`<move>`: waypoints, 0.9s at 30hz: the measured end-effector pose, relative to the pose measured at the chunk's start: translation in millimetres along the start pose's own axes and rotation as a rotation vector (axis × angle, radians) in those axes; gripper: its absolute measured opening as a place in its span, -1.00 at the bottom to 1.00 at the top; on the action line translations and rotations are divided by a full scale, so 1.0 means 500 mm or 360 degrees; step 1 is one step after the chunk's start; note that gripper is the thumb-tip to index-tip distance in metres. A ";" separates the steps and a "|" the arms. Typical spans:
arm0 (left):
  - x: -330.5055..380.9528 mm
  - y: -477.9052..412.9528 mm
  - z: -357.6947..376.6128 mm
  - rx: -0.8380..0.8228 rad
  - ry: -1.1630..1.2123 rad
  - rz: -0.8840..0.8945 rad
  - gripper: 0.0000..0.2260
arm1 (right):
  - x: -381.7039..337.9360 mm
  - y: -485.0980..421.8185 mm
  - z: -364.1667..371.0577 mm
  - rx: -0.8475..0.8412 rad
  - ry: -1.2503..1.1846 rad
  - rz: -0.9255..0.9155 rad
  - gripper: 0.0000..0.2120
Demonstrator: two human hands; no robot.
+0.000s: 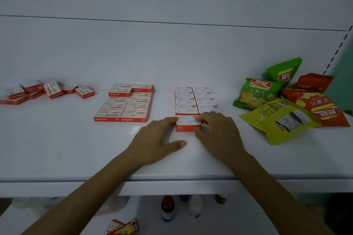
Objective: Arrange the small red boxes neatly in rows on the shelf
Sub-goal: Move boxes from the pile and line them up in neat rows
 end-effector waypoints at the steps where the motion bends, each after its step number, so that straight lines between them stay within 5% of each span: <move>1: 0.000 0.000 0.000 -0.0002 -0.0034 -0.0004 -0.42 | -0.001 -0.002 -0.001 -0.0006 -0.0002 -0.0006 -0.69; 10: -0.011 -0.006 0.009 -0.0110 -0.0301 0.0029 -0.35 | 0.002 -0.009 0.006 -0.0061 -0.0020 0.0061 -0.68; 14: -0.008 -0.003 0.007 -0.0004 -0.0090 0.0042 -0.32 | -0.004 0.001 -0.005 0.0007 -0.0025 0.0097 -0.59; 19: 0.022 0.015 -0.004 0.0154 0.0277 0.0315 -0.50 | -0.014 0.009 -0.035 0.0094 -0.0093 0.0103 -0.54; 27: 0.032 0.007 -0.093 0.0085 -0.0061 0.0755 -0.32 | -0.098 -0.016 -0.099 0.0353 -0.0198 0.0289 -0.48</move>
Point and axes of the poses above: each hand's wrist, its own y-axis away from the middle knuckle, its own z-axis out of the palm, x = y × z, the point moved 3 cm from there along -y, towards the middle knuckle, and after that the axes turned 15 degrees about y, right-handed, at the moved point
